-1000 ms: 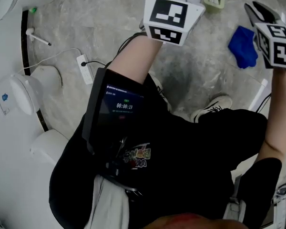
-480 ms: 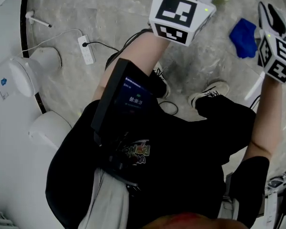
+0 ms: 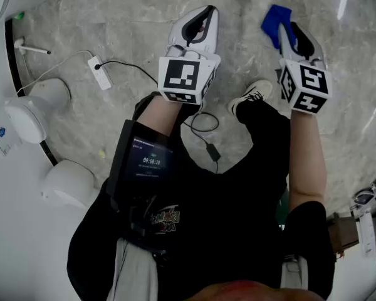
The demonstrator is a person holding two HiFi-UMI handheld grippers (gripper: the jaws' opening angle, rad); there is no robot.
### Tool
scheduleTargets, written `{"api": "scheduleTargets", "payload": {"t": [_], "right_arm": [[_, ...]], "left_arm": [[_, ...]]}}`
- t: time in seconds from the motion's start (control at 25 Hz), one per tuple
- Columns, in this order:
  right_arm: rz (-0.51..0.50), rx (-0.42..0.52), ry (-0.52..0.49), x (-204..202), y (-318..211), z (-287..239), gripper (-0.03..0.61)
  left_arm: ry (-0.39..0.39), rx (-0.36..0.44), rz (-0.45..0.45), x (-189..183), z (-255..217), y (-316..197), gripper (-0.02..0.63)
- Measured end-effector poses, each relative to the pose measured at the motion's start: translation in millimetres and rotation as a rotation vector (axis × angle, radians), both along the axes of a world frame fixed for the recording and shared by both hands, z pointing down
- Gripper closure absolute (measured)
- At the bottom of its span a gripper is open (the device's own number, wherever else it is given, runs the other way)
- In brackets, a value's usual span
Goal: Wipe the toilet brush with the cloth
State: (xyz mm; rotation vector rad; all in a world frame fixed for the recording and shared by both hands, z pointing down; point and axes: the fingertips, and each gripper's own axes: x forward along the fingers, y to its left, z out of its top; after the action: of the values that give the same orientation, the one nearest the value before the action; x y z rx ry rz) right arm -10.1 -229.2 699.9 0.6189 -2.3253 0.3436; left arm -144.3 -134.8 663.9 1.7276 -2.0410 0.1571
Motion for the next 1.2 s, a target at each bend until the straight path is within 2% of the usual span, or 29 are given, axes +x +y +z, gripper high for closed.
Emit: {"api": "scheduleTargets", "payload": {"t": [0.08,0.16,0.28,0.44,0.68,0.84,0.92,1.08,1.2], "right_arm": [[0.02,-0.027,-0.009,11,4,-16,0.479],[0.036,-0.037,0.012,24,17,-50,0.477],[0.042,-0.044,0.046,37,38,-108,0.476],[0.043,-0.043,0.026,41,49,-192,0.476],[0.072,-0.024,0.002,43,51,-301,0.477],[0.056,0.041,-0.005,37,45,-355,0.48],[0.043,0.064,-0.014,35,51,-380,0.482],[0.05,0.102,-0.042,36,87,-434,0.482],[0.061,0.143,-0.082,31,123,-481,0.482]], "left_arm": [[0.007,-0.039,-0.003,3,-16,8,0.603],[0.013,-0.053,0.0,7,-52,21,0.603],[0.012,-0.051,0.02,14,-117,35,0.603],[0.021,-0.046,0.038,29,-200,39,0.603],[-0.026,-0.014,0.054,40,-316,35,0.604],[-0.07,0.019,0.03,40,-376,30,0.606],[-0.06,0.032,0.024,42,-403,36,0.607],[-0.011,0.045,0.04,47,-453,74,0.61],[-0.061,0.1,0.062,43,-500,114,0.611]]}}
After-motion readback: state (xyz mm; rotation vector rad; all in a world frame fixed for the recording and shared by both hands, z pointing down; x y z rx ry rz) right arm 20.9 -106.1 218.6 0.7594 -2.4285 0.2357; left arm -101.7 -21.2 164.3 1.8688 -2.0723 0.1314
